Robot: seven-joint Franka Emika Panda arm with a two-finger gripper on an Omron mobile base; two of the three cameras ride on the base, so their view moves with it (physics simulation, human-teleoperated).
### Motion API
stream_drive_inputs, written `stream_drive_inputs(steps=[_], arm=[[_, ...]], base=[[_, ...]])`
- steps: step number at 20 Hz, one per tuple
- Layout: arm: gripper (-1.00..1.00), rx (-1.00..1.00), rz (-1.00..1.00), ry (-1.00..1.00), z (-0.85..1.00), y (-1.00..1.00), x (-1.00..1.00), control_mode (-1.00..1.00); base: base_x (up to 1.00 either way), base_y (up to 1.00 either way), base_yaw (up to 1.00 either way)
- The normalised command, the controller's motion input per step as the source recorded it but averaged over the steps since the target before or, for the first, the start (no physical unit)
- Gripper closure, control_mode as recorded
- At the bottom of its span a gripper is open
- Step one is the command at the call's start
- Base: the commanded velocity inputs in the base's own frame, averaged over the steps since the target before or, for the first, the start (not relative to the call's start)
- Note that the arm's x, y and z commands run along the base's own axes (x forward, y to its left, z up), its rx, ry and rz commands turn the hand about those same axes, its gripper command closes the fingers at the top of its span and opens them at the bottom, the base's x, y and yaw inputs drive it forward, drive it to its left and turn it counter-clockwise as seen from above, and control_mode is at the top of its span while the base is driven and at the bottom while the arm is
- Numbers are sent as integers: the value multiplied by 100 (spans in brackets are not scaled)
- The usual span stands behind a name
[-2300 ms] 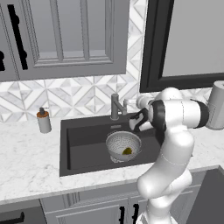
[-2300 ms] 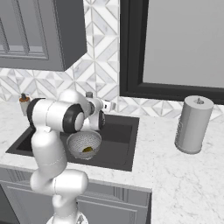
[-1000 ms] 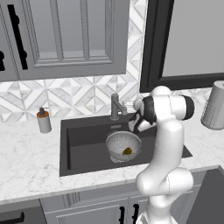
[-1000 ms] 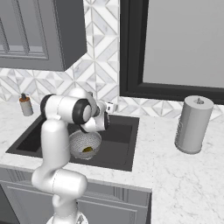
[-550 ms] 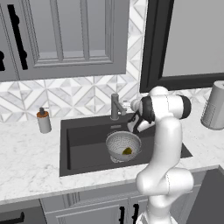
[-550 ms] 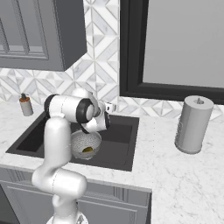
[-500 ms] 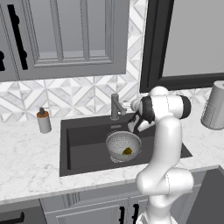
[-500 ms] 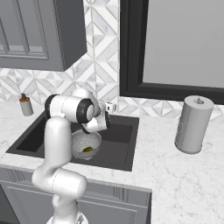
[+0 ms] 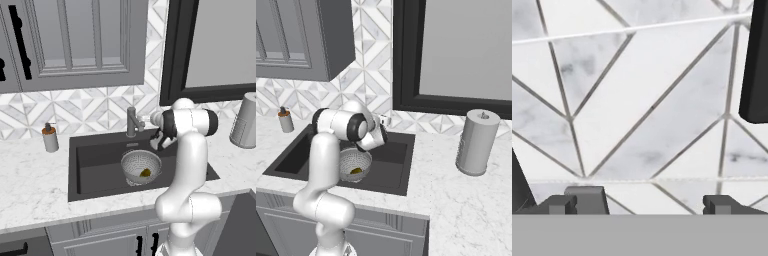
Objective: Put the colander in the sink, put the kiwi in the colander, and turn on the sink faucet and pour water over the colander.
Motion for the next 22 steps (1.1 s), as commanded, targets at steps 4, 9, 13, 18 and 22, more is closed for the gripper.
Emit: stream_drive_inputs(steps=[4,9,13,18,22], arm=[[-100,0,0,0,0,13,1,-100],[-100,0,1,0,0,16,0,-100],[-100,0,4,0,0,8,0,-100],[-100,0,2,0,0,7,1,-100],[-100,0,1,0,0,10,2,-100]], base=[[0,0,0],[0,0,0],[0,0,0],[0,0,0],[0,0,0]])
